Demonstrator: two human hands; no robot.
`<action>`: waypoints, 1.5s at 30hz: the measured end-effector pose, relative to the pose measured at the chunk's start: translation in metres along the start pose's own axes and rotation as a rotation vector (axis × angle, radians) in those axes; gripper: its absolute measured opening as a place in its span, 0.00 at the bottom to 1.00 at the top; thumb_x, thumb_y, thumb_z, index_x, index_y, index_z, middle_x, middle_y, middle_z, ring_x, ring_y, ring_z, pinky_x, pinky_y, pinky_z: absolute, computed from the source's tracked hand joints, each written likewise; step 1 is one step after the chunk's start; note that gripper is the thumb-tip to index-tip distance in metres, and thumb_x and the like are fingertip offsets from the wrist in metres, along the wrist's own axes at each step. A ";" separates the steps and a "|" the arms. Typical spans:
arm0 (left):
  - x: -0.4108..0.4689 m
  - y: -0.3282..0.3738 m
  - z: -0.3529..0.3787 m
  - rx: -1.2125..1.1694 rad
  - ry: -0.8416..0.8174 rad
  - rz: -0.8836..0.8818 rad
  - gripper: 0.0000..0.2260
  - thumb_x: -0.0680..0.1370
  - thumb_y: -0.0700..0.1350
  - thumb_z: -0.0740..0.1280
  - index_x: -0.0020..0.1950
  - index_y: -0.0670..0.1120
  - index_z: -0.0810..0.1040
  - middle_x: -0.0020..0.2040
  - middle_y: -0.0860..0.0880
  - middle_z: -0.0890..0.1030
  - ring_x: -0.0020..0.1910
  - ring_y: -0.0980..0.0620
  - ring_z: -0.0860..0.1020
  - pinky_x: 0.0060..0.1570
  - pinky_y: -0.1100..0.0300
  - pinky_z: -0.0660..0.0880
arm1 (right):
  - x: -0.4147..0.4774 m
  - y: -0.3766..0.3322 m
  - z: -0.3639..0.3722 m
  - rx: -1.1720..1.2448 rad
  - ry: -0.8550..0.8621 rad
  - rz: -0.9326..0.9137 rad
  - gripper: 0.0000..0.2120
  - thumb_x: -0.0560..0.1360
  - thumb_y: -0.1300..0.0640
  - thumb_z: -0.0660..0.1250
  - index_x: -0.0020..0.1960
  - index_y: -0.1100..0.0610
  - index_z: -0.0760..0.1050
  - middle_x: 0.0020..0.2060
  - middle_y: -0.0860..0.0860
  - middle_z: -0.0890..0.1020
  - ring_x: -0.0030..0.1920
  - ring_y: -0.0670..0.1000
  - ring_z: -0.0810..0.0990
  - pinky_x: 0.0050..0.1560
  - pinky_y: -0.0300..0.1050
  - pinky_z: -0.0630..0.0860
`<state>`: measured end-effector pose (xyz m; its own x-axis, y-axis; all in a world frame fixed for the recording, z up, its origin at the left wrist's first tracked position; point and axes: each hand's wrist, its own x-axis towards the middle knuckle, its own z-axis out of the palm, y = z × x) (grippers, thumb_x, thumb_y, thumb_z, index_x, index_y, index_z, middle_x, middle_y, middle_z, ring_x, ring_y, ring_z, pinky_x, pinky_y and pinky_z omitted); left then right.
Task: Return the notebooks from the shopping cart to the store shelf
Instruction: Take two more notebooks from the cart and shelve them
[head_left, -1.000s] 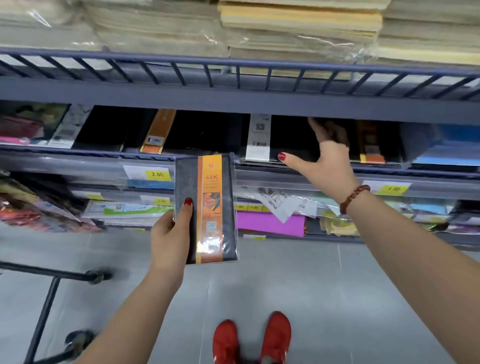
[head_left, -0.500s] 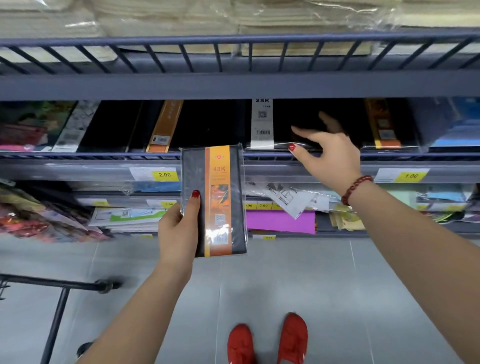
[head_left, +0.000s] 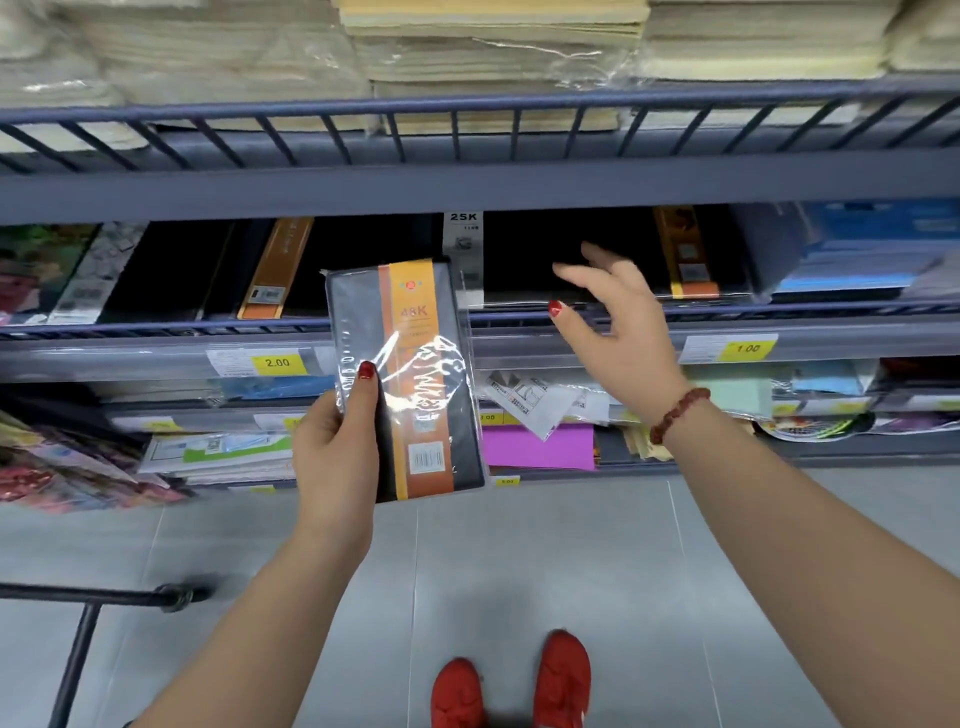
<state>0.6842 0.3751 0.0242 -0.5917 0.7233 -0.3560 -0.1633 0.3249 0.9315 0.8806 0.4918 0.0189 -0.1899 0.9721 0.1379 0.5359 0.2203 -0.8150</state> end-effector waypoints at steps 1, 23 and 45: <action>-0.002 0.002 0.008 0.014 -0.010 0.015 0.18 0.78 0.54 0.63 0.33 0.46 0.68 0.25 0.55 0.70 0.23 0.59 0.68 0.24 0.69 0.65 | -0.012 -0.001 -0.002 0.068 0.018 -0.019 0.16 0.75 0.59 0.67 0.63 0.54 0.76 0.62 0.49 0.72 0.64 0.45 0.70 0.61 0.25 0.65; -0.044 -0.001 0.155 0.131 -0.567 0.149 0.34 0.68 0.34 0.74 0.71 0.48 0.67 0.68 0.48 0.73 0.68 0.51 0.72 0.65 0.49 0.71 | -0.048 0.035 -0.104 0.477 0.143 0.268 0.17 0.73 0.66 0.68 0.60 0.53 0.75 0.44 0.40 0.81 0.41 0.34 0.81 0.44 0.29 0.77; 0.007 0.019 0.218 0.664 -0.348 0.659 0.24 0.72 0.46 0.74 0.66 0.44 0.75 0.55 0.47 0.81 0.49 0.59 0.72 0.52 0.72 0.67 | 0.007 0.073 -0.117 -0.345 0.077 0.038 0.22 0.74 0.53 0.70 0.66 0.57 0.73 0.55 0.58 0.79 0.54 0.56 0.78 0.58 0.45 0.72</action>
<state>0.8489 0.5191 0.0236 -0.1234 0.9855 0.1162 0.6515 -0.0079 0.7587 1.0150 0.5239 0.0258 -0.1086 0.9805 0.1637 0.7904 0.1850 -0.5839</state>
